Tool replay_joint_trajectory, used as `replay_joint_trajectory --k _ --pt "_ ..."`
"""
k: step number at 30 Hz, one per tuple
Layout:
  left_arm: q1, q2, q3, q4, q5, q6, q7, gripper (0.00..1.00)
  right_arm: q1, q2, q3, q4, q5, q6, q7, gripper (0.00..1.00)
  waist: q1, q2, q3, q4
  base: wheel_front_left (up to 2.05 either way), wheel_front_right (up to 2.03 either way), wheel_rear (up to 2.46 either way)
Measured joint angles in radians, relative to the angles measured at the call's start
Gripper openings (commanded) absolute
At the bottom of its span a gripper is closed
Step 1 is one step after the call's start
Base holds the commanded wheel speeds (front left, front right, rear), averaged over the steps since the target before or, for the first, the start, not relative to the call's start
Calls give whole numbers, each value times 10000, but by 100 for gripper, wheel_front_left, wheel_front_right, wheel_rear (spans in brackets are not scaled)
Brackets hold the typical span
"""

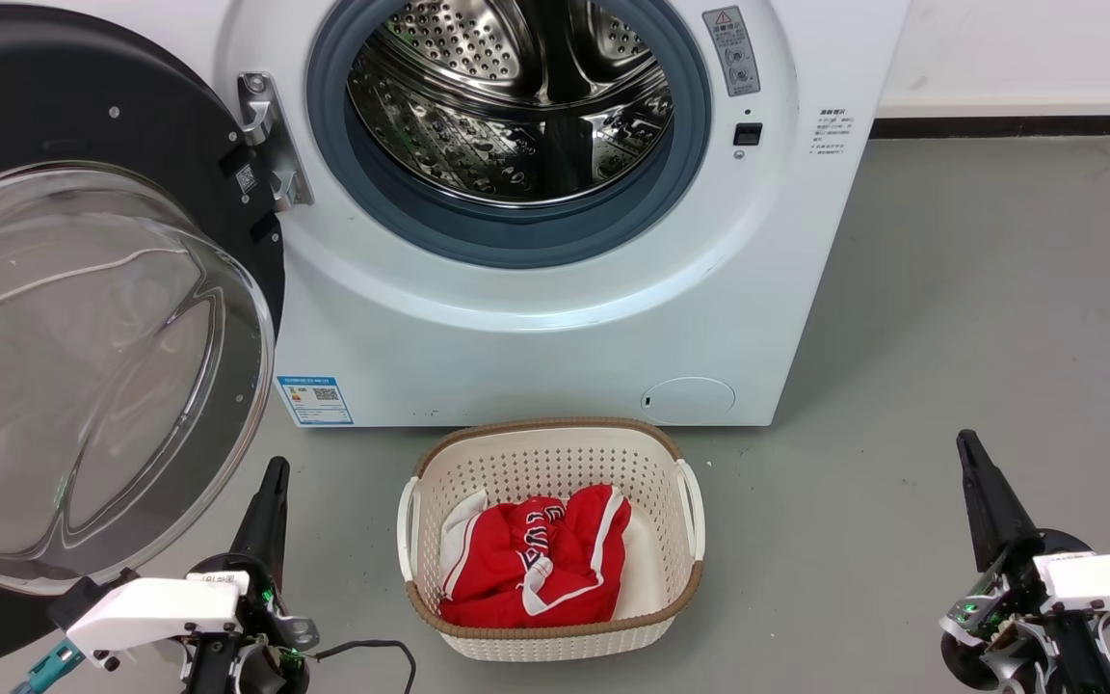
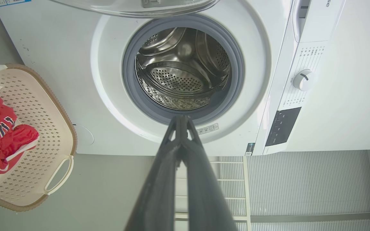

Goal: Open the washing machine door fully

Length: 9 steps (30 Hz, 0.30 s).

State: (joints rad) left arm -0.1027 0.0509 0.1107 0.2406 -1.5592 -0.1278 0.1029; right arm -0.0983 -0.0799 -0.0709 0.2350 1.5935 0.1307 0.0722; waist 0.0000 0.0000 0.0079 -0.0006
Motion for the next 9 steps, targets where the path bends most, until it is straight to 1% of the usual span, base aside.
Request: replay_joint_trajectory --k 9 --pt "-21 0 23 56 -529 -8 119 0 -10 15 -61 77 485 0 125 0 0 0 -48 6 0 0 0"
